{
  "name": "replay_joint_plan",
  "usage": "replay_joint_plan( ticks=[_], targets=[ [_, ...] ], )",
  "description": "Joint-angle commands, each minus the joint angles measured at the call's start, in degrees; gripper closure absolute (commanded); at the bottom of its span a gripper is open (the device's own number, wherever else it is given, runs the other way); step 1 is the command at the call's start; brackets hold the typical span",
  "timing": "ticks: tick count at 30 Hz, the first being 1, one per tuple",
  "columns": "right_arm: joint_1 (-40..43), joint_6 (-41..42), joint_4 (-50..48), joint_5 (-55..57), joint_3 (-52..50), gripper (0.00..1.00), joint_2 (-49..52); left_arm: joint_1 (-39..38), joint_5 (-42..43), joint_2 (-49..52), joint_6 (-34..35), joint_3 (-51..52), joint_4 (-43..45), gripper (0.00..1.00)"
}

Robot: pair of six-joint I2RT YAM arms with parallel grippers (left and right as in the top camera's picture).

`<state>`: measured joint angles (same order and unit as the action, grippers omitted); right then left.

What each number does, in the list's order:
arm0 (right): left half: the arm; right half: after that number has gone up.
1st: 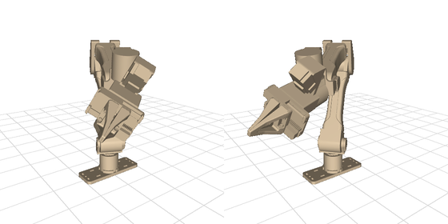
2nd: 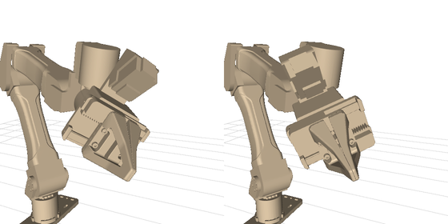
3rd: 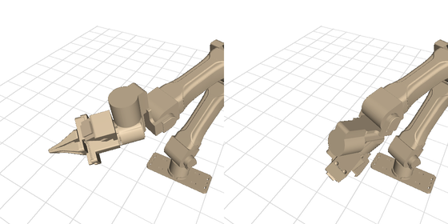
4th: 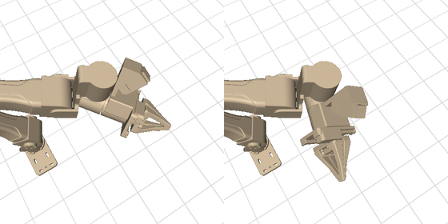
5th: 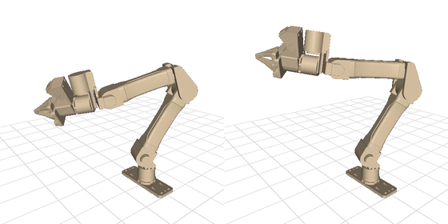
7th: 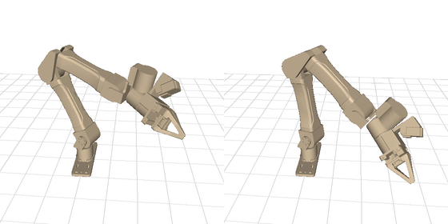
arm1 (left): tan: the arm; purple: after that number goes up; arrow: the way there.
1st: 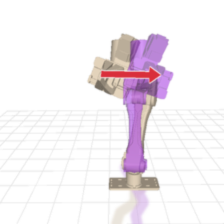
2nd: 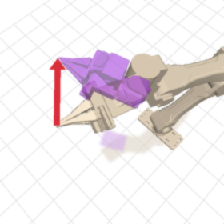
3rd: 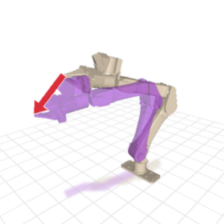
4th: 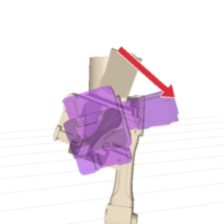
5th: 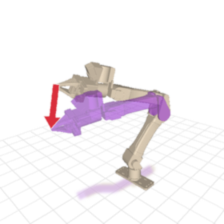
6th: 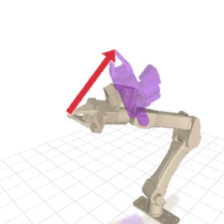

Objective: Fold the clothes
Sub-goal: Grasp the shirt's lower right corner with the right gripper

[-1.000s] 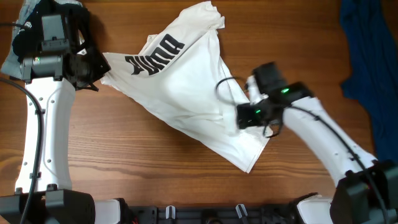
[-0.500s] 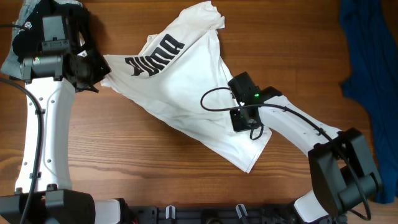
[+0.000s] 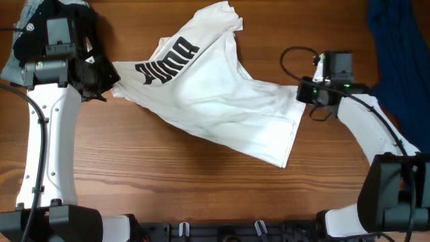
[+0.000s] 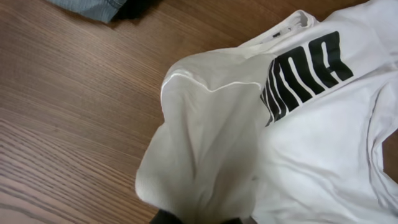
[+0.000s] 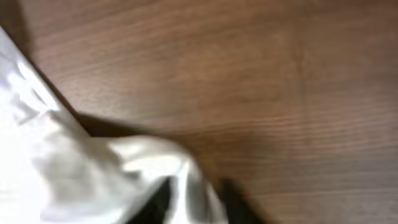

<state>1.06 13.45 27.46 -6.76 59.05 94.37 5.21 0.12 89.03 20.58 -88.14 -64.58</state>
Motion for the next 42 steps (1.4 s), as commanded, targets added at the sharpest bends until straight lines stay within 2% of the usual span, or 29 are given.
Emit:
replay_joint_plan(
  ticks=[1, 5, 7, 13, 15, 23, 24, 29, 30, 32, 35, 38, 40, 42],
  targets=[
    [1.97, -4.52, 5.73, -10.45, 3.67, 0.21, -1.25, -0.22, -0.13, -0.07, -0.87, -1.01, -1.07, 0.96],
    [0.66, -8.57, 14.27, -10.84, 4.04, 0.19, -2.36, -0.22, -0.11, -0.04, -0.87, -1.01, -1.03, 0.96],
    [-0.57, -9.44, 15.34, -9.46, 3.10, 0.21, -1.84, -0.22, -0.11, -0.04, -0.87, -1.01, -0.98, 0.96],
    [-3.89, -10.38, 8.94, -5.25, -3.87, 0.35, -1.18, -0.22, -0.13, -0.04, -0.87, -1.01, -0.39, 0.96],
    [-5.79, -8.92, 6.05, -1.64, -6.43, 0.36, -0.42, -0.22, -0.13, -0.04, -0.87, -1.01, -0.31, 0.96],
    [-6.69, -8.76, -0.11, 0.35, -8.33, 0.40, 4.63, -0.22, -0.13, -0.04, -0.87, -1.01, 0.07, 0.96],
    [-6.69, -8.76, -0.11, 0.31, -8.35, 0.43, 5.07, -0.22, -0.15, -0.04, -0.87, -1.01, 0.11, 0.96],
    [-6.73, -8.17, 0.87, -0.52, -8.33, 0.69, 5.38, -0.22, -0.15, -0.04, -0.90, -1.01, 0.20, 0.96],
    [-6.73, -7.45, 0.87, -0.48, -8.33, 0.77, 5.35, -0.22, -0.15, -0.04, -0.90, -1.01, 0.17, 0.96],
    [-6.69, -6.84, 1.14, -0.48, -8.31, 0.80, 4.68, -0.22, -0.15, -0.04, -0.87, -1.01, 0.20, 0.96],
    [-6.67, -6.86, 2.73, -0.37, -8.26, 0.82, 2.38, -0.22, -0.15, -0.04, -0.90, -1.01, 0.17, 0.96],
    [-6.67, -6.80, 4.11, -0.26, -8.26, 0.77, -0.17, -0.22, -0.15, -0.04, -0.87, -1.01, 0.15, 0.96],
    [-6.67, -5.92, 4.92, -0.26, -8.26, 0.70, -0.74, -0.22, -0.15, -0.04, -0.90, -1.01, 0.15, 0.96],
    [-6.67, -5.90, 5.38, -0.28, -8.26, 0.69, -0.74, -0.22, -0.15, -0.04, -0.87, -1.01, 0.13, 0.96]
  ],
)
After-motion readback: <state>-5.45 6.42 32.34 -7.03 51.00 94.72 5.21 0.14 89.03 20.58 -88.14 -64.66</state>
